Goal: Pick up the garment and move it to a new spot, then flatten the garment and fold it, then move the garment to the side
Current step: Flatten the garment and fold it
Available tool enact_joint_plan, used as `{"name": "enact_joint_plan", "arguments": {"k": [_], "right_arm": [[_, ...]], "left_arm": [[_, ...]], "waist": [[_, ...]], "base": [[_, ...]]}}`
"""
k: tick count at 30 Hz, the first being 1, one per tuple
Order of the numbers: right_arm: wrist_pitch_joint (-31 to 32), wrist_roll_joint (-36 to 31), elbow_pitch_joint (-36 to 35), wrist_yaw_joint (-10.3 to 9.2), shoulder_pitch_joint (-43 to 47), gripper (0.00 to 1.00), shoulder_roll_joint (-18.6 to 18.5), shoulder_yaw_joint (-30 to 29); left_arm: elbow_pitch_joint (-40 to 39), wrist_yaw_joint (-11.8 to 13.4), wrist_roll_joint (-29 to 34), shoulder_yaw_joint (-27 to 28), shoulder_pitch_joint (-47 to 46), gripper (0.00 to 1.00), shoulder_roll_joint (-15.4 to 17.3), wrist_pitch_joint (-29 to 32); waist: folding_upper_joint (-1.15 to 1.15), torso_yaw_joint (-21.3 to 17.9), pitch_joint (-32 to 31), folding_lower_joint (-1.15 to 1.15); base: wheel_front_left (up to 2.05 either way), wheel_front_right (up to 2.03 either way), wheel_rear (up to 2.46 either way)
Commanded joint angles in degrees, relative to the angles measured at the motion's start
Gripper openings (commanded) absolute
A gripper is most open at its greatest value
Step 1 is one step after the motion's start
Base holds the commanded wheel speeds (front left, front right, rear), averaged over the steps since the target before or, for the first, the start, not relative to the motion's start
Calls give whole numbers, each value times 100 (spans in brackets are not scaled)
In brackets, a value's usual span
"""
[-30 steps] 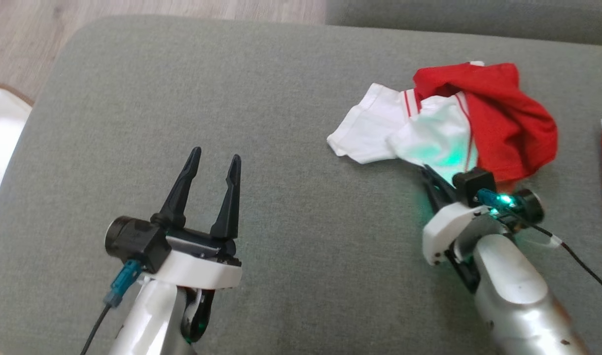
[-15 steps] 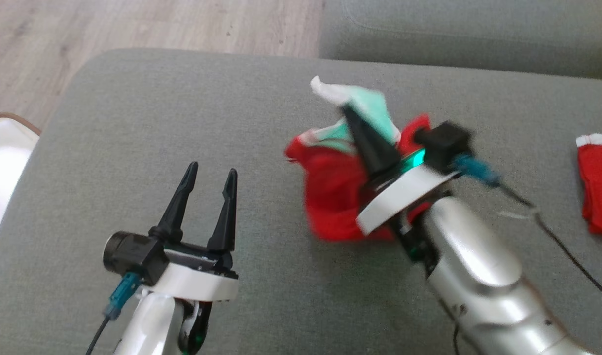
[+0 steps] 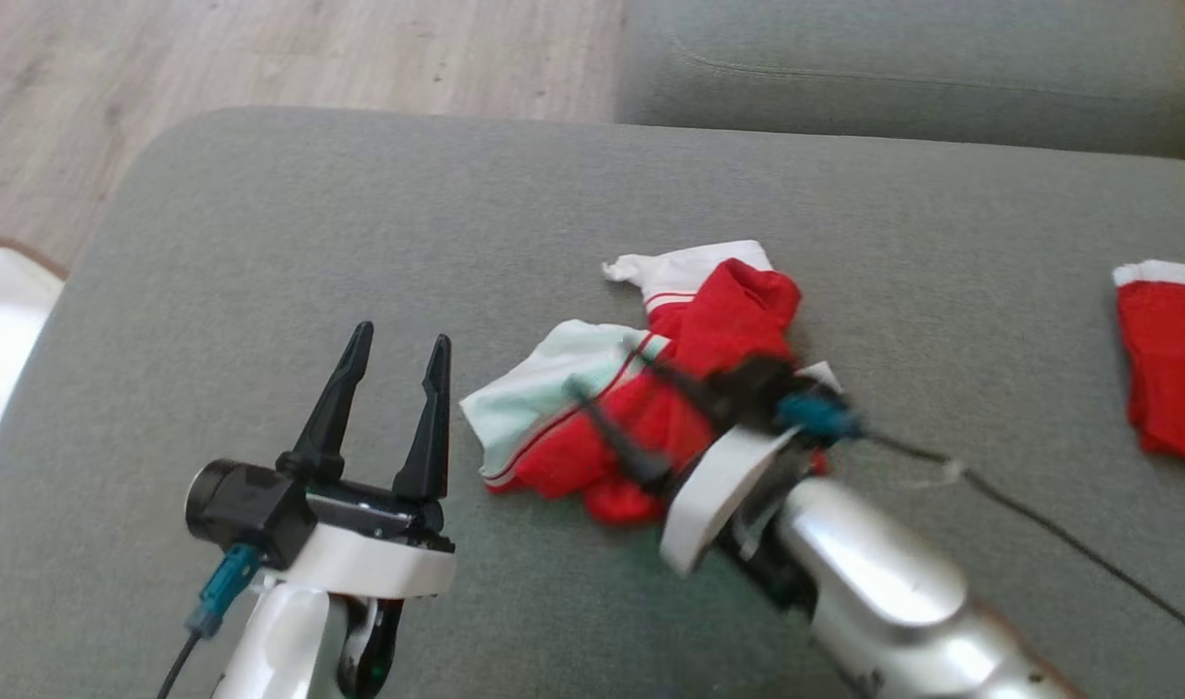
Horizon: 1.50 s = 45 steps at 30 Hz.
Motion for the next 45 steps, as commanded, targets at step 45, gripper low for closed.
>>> {"name": "enact_joint_plan", "arguments": {"k": [45], "right_arm": [[-51,-1199,8,-5,1202,100,92,-2280]], "left_arm": [[-223,9,127,93,-215,100,-114,-28]], "waist": [[0,-424,507,0]], "base": [[0,0,0]]}}
